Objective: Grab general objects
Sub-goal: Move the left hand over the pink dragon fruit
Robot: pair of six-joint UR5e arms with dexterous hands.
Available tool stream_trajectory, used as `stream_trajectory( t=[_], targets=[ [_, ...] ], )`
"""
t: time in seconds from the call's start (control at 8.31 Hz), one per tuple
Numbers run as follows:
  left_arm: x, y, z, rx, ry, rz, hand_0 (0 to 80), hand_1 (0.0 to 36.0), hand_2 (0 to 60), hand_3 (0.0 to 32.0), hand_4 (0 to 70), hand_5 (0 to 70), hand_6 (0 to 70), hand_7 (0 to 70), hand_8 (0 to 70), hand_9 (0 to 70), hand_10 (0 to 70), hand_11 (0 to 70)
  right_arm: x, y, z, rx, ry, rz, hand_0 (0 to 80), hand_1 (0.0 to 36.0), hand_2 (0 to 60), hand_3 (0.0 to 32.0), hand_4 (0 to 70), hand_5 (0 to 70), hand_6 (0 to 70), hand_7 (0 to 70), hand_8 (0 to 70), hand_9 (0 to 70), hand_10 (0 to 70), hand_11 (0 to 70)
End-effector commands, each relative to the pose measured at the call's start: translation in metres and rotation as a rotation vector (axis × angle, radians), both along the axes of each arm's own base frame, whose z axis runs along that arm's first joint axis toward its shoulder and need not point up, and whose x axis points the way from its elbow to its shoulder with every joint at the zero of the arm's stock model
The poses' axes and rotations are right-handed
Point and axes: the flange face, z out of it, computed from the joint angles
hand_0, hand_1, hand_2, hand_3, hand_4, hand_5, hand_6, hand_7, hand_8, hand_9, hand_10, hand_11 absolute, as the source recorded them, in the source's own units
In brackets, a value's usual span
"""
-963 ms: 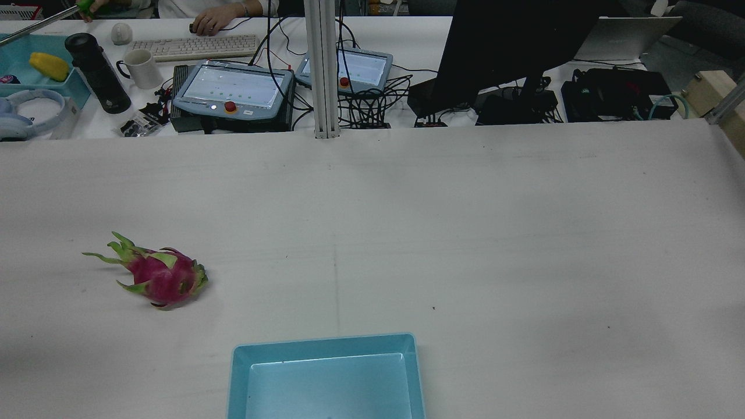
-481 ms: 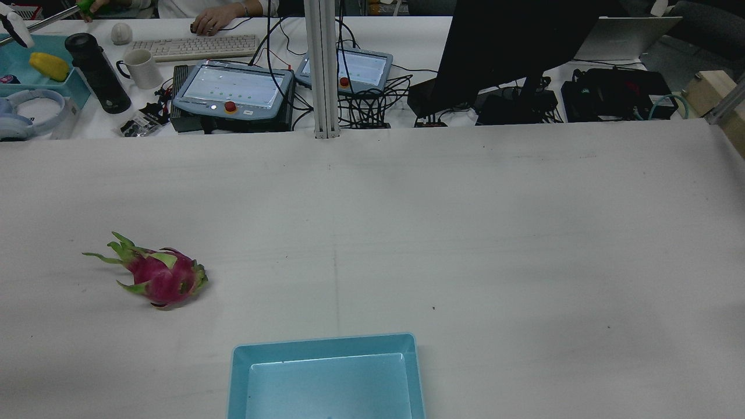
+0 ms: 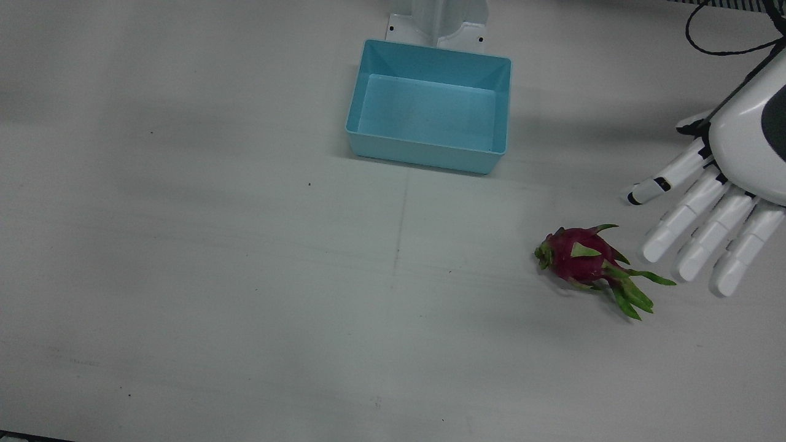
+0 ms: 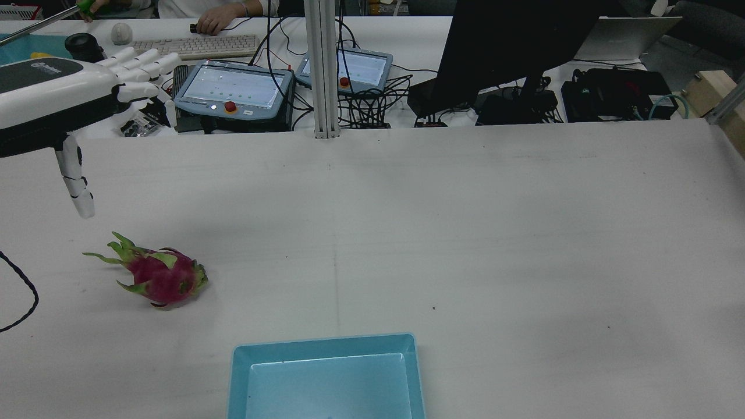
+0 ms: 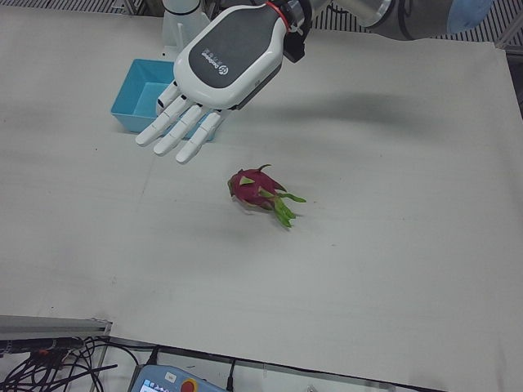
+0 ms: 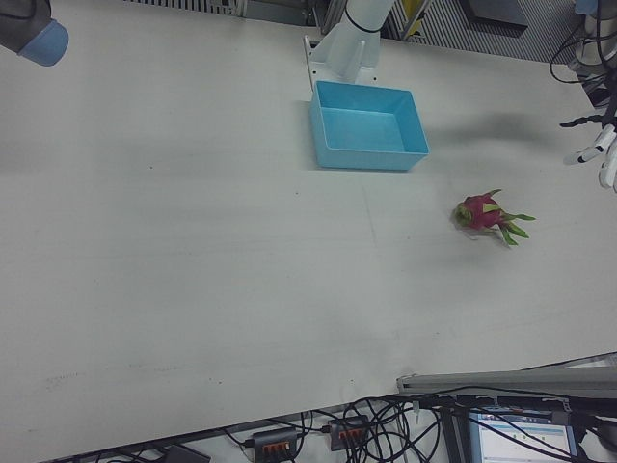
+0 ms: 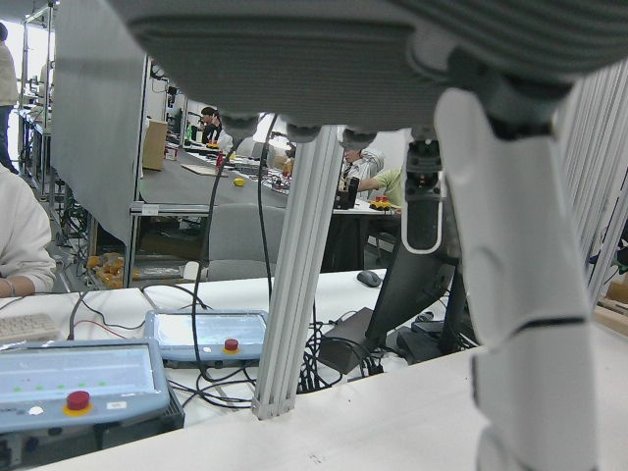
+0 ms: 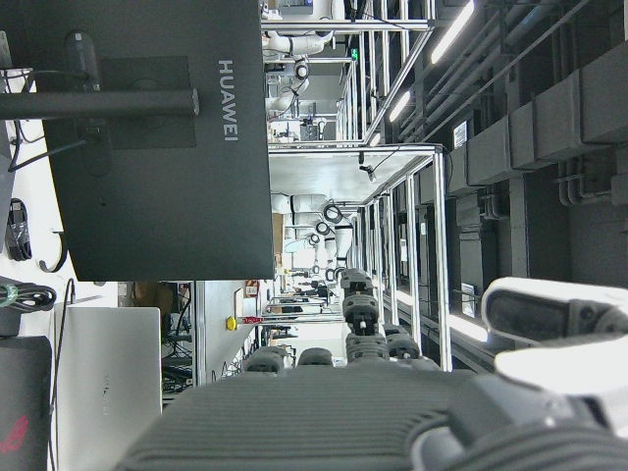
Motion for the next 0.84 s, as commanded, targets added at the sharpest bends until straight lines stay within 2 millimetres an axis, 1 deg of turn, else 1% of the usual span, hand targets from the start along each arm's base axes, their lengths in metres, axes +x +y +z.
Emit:
stream_trajectory(
  t=[0.0,0.12,0.24,0.36,0.48,0.6,0.72],
  targets=[
    [0.088,-0.002,0.013,-0.049,-0.022,0.002,65.7,30.0,8.2,8.0,0.0,0.0,0.0,0.0,0.0,0.0,0.0,1.3,0.0,0.0,0.0,0.0,0.0,0.0,0.0,0.0,0.0,0.0,0.0,0.0,0.0,0.0,0.0,0.0,0.0,0.0],
    [0.098,-0.021,0.029,-0.06,-0.02,-0.008,63.7,29.2,7.0,8.8,0.0,0.0,0.0,0.0,0.0,0.0,0.0,1.6,0.0,0.0,0.0,0.0,0.0,0.0,0.0,0.0,0.0,0.0,0.0,0.0,0.0,0.0,0.0,0.0,0.0,0.0],
    [0.109,-0.034,0.045,-0.092,-0.046,-0.008,63.9,29.2,6.1,10.2,0.0,0.0,0.0,0.0,0.0,0.0,0.0,1.7,0.0,0.0,0.0,0.0,0.0,0.0,0.0,0.0,0.0,0.0,0.0,0.0,0.0,0.0,0.0,0.0,0.0,0.0],
    [0.114,-0.043,0.059,-0.115,-0.062,-0.019,61.9,27.8,5.5,11.2,0.0,0.0,0.0,0.0,0.0,0.0,0.0,1.3,0.0,0.0,0.0,0.0,0.0,0.0,0.0,0.0,0.0,0.0,0.0,0.0,0.0,0.0,0.0,0.0,0.0,0.0],
    [0.11,-0.039,0.079,-0.126,-0.07,-0.025,58.6,25.6,6.8,12.0,0.0,0.0,0.0,0.0,0.0,0.0,0.0,0.7,0.0,0.0,0.0,0.0,0.0,0.0,0.0,0.0,0.0,0.0,0.0,0.0,0.0,0.0,0.0,0.0,0.0,0.0],
    [0.112,-0.037,0.093,-0.143,-0.085,-0.019,59.7,27.4,10.1,13.0,0.0,0.0,0.0,0.0,0.0,0.0,0.0,1.6,0.0,0.0,0.0,0.0,0.0,0.0,0.0,0.0,0.0,0.0,0.0,0.0,0.0,0.0,0.0,0.0,0.0,0.0],
    [0.113,-0.037,0.1,-0.156,-0.092,-0.036,60.2,28.6,12.6,13.4,0.0,0.0,0.0,0.0,0.0,0.0,0.0,2.1,0.0,0.0,0.0,0.0,0.0,0.0,0.0,0.0,0.0,0.0,0.0,0.0,0.0,0.0,0.0,0.0,0.0,0.0]
  ],
)
